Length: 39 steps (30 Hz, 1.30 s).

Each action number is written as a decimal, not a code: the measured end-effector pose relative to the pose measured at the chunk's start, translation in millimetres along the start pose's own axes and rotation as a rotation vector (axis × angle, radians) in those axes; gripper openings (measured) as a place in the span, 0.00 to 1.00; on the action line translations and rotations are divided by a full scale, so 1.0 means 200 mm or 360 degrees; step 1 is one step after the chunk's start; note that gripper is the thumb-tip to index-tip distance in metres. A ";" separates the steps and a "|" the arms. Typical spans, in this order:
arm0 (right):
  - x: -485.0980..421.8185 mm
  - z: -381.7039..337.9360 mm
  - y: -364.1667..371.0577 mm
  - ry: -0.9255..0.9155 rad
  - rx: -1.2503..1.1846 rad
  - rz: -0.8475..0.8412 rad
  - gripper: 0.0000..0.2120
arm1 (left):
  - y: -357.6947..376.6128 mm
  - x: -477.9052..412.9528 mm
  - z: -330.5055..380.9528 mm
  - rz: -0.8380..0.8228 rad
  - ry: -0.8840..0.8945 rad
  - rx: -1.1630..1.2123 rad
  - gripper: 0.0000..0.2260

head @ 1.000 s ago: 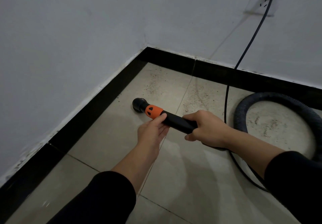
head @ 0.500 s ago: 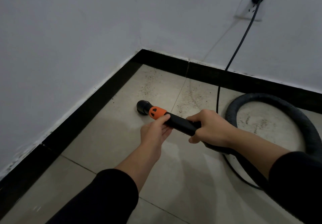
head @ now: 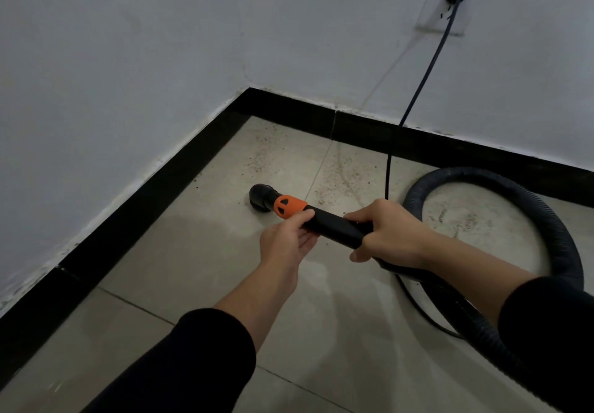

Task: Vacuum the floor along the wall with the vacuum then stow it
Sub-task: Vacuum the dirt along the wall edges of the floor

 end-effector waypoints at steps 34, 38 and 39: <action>-0.19 -0.37 0.24 -0.0304 0.0306 0.0056 0.11 | -0.37 -0.04 0.25 0.0285 0.0148 0.0074 0.05; -0.21 -0.40 0.24 -0.0300 0.0316 0.0062 0.10 | -0.38 -0.06 0.27 0.0299 0.0169 0.0070 0.05; -0.22 -0.40 0.24 -0.0302 0.0319 0.0065 0.10 | -0.38 -0.07 0.27 0.0299 0.0174 0.0068 0.05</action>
Point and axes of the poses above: each hand's wrist, its own x-axis away from the middle knuckle, its own y-axis out of the palm, z = x × y, the point moved 1 cm from there along -x, towards the middle knuckle, and after that the axes turned 11 degrees about x, right-handed, at the moved point
